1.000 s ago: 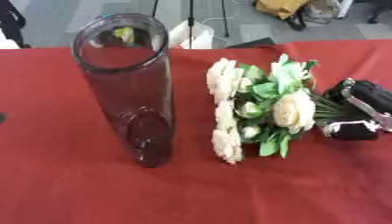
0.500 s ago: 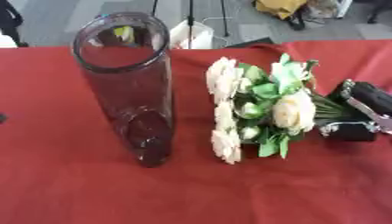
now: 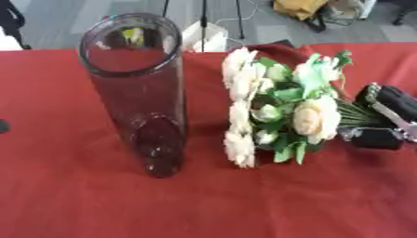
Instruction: Arrange flowers into the vase.
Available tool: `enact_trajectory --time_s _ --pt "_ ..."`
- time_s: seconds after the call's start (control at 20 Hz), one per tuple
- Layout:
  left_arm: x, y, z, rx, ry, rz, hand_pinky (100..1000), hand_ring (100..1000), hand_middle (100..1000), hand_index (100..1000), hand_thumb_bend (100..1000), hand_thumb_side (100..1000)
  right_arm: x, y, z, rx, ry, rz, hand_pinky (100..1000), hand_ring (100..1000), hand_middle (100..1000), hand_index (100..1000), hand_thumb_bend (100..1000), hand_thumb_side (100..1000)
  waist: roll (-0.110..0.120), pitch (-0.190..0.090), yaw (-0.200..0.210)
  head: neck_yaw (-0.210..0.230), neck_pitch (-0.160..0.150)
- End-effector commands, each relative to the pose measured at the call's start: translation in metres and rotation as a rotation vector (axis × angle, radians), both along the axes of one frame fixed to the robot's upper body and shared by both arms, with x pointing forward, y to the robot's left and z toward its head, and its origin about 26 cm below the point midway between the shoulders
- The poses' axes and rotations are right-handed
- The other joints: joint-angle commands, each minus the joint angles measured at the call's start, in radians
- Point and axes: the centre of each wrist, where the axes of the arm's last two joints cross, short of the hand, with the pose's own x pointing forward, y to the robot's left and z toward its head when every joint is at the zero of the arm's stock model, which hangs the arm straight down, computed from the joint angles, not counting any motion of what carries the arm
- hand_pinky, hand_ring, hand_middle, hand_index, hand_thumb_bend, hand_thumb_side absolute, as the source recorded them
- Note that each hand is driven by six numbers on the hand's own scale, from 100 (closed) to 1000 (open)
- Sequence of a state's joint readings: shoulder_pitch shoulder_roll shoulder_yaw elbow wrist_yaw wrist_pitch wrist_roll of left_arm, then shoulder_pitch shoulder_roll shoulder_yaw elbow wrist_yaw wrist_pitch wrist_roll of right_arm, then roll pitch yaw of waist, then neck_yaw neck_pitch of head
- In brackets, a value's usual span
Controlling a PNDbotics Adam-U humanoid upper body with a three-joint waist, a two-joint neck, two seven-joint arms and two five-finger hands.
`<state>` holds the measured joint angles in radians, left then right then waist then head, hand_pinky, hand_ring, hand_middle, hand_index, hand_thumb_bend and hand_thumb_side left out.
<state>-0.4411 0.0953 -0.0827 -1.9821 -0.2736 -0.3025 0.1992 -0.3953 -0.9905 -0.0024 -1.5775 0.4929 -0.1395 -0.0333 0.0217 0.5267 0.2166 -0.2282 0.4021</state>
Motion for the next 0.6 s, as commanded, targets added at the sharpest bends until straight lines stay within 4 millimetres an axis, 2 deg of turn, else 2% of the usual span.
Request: enact_trajectory --time_s 0.05,0.25,0.3,0.45,0.55,0.6 --pt "-0.003 -0.001 0.005 0.011 -0.022 -0.004 718 607 795 872 100 1000 -0.005 -0.003 0.016 0.022 -0.086 0.001 264 235 100 115 100 803 -0.007 -0.028 0.001 0.008 -0.016" --pt "-0.003 0.000 0.005 0.015 -0.020 -0.002 718 607 795 872 100 1000 -0.007 -0.005 0.019 0.065 -0.131 0.014 277 243 100 106 100 830 -0.010 -0.029 0.002 0.010 -0.018" --pt "-0.003 0.000 0.005 0.017 -0.019 -0.003 718 607 795 872 100 1000 -0.007 -0.004 0.021 0.077 -0.144 0.020 290 251 100 100 100 863 -0.011 -0.030 0.002 0.010 -0.018" --pt "-0.003 -0.001 0.005 0.023 -0.018 -0.003 718 607 796 872 100 1000 -0.009 -0.004 0.025 0.106 -0.173 0.036 367 342 100 100 100 890 -0.013 -0.030 0.003 0.010 -0.021" --pt "-0.003 -0.001 0.005 0.025 -0.017 -0.002 716 601 794 872 100 1000 -0.010 -0.003 0.027 0.115 -0.180 0.044 366 344 100 100 100 894 -0.014 -0.030 0.004 0.010 -0.021" --pt "-0.003 -0.001 0.005 0.026 -0.016 -0.002 715 579 773 872 100 1000 -0.010 -0.003 0.027 0.119 -0.182 0.047 336 316 100 100 100 903 -0.015 -0.030 0.005 0.010 -0.021"
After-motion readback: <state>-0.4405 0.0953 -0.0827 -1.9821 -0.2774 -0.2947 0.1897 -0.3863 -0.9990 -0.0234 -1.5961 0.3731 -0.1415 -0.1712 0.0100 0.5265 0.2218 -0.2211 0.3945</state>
